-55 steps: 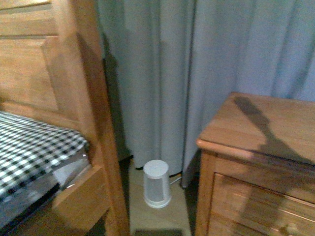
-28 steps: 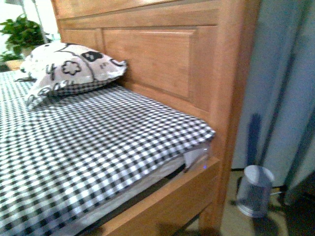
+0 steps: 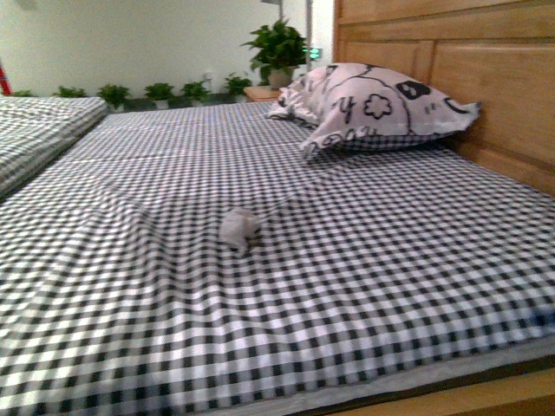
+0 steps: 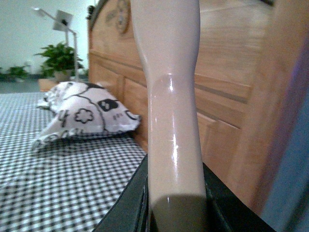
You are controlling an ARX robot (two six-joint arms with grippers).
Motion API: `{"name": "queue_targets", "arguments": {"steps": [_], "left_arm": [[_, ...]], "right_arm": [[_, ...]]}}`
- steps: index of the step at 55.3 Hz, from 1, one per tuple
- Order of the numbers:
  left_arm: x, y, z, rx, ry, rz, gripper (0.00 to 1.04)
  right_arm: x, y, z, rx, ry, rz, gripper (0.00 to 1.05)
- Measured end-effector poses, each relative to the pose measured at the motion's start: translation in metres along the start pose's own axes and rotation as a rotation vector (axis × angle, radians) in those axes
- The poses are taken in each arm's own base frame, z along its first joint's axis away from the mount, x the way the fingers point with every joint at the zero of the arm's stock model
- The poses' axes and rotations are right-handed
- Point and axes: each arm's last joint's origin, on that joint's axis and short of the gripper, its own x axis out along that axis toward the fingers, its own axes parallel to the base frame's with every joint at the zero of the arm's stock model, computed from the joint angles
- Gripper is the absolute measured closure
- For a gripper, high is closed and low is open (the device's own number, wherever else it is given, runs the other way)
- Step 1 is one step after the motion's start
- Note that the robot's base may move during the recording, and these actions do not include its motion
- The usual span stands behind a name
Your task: Clean up trash
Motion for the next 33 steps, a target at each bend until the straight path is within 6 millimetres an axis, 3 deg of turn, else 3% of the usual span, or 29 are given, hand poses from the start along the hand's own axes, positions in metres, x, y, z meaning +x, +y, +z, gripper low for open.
{"name": "queue_targets", "arguments": {"steps": [22, 29, 33], "left_arm": [[0.000, 0.000, -0.001, -0.007, 0.010, 0.001, 0.78], [0.016, 0.004, 0.003, -0.166, 0.418, 0.094, 0.78], [0.021, 0.006, -0.008, -0.193, 0.589, 0.093, 0.78]], "right_arm": [[0.000, 0.000, 0.000, 0.000, -0.001, -0.004, 0.84], [0.000, 0.000, 0.000, 0.000, -0.001, 0.000, 0.84], [0.000, 0.000, 0.000, 0.000, -0.002, 0.000, 0.84]]}}
